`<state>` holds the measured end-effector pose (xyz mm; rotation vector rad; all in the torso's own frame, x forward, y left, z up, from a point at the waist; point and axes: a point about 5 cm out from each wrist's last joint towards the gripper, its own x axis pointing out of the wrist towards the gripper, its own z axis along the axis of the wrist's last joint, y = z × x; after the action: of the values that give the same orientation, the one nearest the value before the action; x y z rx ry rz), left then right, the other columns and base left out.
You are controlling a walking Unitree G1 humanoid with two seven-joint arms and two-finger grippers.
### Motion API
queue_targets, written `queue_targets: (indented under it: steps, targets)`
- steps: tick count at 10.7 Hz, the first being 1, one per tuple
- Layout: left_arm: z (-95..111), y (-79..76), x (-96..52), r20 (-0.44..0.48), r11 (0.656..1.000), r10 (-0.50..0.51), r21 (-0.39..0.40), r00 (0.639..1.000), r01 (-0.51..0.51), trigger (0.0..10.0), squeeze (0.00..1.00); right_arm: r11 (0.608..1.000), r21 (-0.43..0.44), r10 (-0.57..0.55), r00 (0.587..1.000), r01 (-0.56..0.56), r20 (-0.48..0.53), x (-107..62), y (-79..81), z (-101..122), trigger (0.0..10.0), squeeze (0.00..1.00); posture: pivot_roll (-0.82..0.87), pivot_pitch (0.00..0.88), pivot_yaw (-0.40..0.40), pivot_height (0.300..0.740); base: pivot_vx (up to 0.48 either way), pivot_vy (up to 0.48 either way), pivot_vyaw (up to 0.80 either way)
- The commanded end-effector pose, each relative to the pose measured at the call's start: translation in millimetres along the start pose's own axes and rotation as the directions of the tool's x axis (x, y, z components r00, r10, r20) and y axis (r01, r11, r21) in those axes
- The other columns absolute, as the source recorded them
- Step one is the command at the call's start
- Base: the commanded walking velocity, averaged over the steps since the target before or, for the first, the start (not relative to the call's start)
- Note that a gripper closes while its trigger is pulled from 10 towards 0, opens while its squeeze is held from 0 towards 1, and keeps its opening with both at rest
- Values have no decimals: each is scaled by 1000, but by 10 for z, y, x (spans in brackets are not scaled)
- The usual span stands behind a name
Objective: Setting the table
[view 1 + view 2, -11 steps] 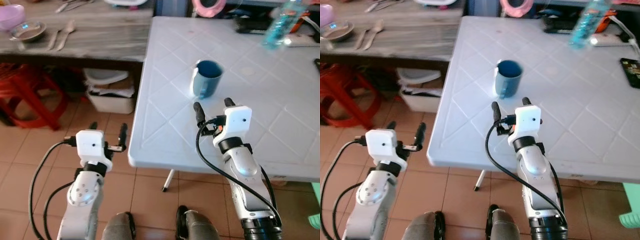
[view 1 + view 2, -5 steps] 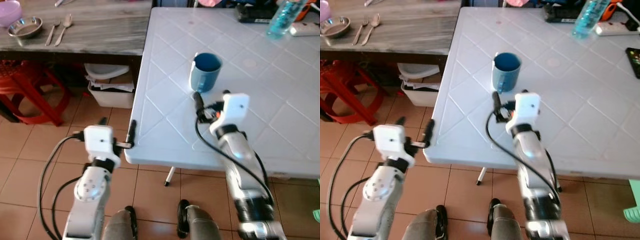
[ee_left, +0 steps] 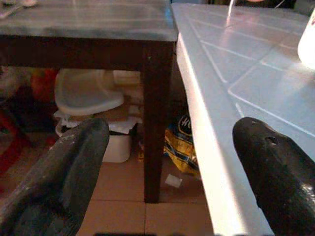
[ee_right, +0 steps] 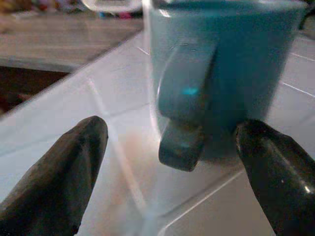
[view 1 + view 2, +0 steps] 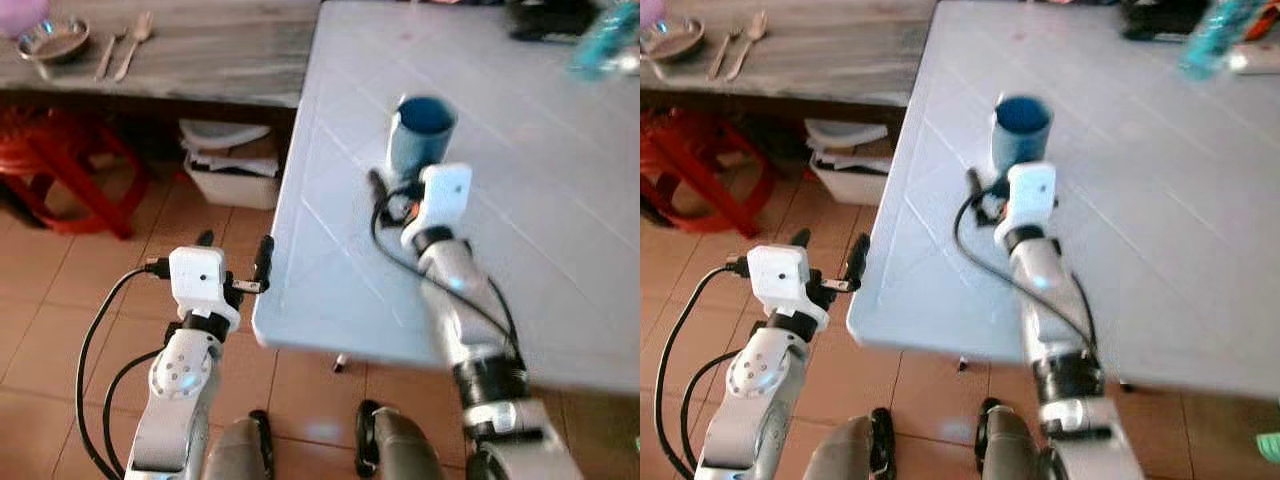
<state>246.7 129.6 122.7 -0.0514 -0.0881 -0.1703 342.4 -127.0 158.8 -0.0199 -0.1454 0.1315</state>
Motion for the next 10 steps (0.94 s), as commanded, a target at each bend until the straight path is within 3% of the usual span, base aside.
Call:
queue_targets:
  steps: [1,5,8,9,10]
  targets:
    - [-21,5,-18,-16,1000,-2,3,1000,2,10000,0,1000,-8,-29,1000,29,-13,-7,-40,-44,0,0,7,233,24,740,0,0,0]
    - [-12,9,1,-11,1000,-10,1,1000,10,10000,0,991,-58,-121,993,122,9,-15,-236,-38,0,0,0,230,29,740,0,0,0]
    - [-16,8,14,-10,1000,-10,6,1000,10,10000,0,990,-79,-115,992,118,45,66,-244,46,0,0,0,227,29,740,0,0,0]
    - [-20,5,12,-12,1000,-6,7,1000,6,10000,0,989,-91,-111,992,115,54,95,-246,67,1020,0,4,226,25,740,0,0,0]
    - [-22,6,9,-14,1000,-4,8,1000,4,10000,0,989,-93,-108,993,113,55,113,-247,72,1020,0,6,227,25,740,0,0,0]
